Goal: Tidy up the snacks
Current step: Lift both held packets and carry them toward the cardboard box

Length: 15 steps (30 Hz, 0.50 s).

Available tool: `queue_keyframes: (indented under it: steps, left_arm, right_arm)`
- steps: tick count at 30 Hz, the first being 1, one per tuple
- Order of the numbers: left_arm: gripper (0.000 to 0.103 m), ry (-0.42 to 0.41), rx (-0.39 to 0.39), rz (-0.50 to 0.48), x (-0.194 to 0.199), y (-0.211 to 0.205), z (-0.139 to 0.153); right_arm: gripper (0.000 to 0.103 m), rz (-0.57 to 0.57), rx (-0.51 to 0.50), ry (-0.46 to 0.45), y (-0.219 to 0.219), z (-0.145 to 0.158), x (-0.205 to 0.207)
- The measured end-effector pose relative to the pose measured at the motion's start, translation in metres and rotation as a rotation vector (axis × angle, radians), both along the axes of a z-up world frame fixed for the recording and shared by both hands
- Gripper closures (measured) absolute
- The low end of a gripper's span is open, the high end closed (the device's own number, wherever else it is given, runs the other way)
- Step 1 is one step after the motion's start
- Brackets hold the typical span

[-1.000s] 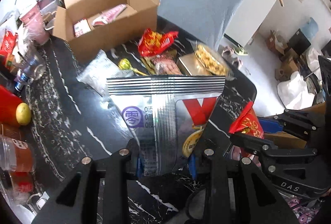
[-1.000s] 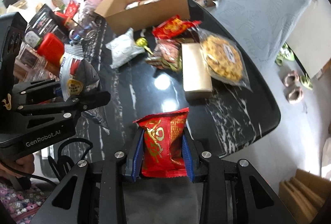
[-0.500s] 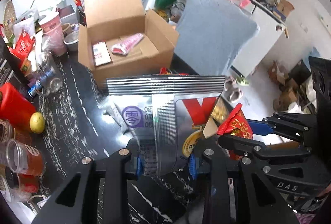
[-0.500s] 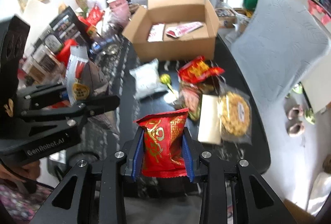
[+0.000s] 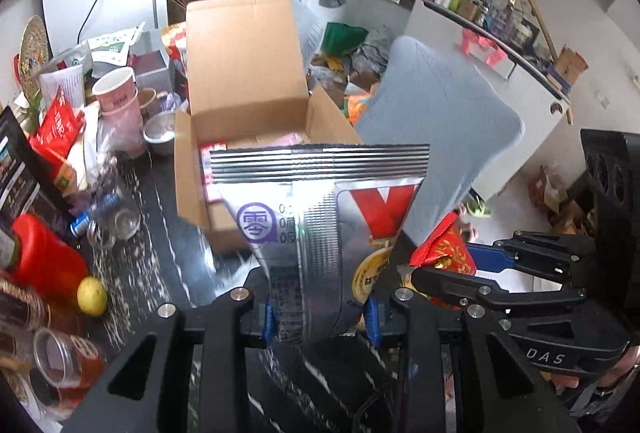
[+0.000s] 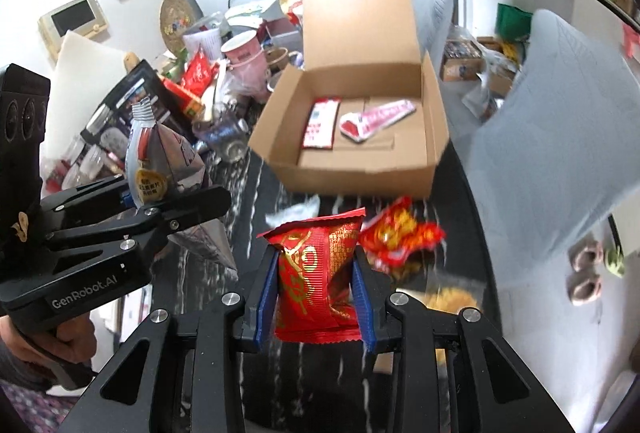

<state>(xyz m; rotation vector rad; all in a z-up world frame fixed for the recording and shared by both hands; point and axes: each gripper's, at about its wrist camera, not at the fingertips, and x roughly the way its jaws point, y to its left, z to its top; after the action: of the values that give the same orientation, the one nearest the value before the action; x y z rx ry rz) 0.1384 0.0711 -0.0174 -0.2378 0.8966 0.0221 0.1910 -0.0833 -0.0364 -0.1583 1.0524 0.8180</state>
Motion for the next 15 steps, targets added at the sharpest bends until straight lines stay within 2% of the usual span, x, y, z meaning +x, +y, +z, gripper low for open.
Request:
queue_keyframes:
  steps: [7,15]
  left_arm:
    - [0.071,-0.029,0.002,0.043,0.043,0.015,0.009]
    - [0.071,-0.013,0.015,0.087,0.088,0.038,0.003]
  right_arm:
    - [0.069,0.044,0.019,-0.032,0.02,0.01,0.045]
    - [0.069,0.078,0.027,-0.044,0.044,0.005,0.096]
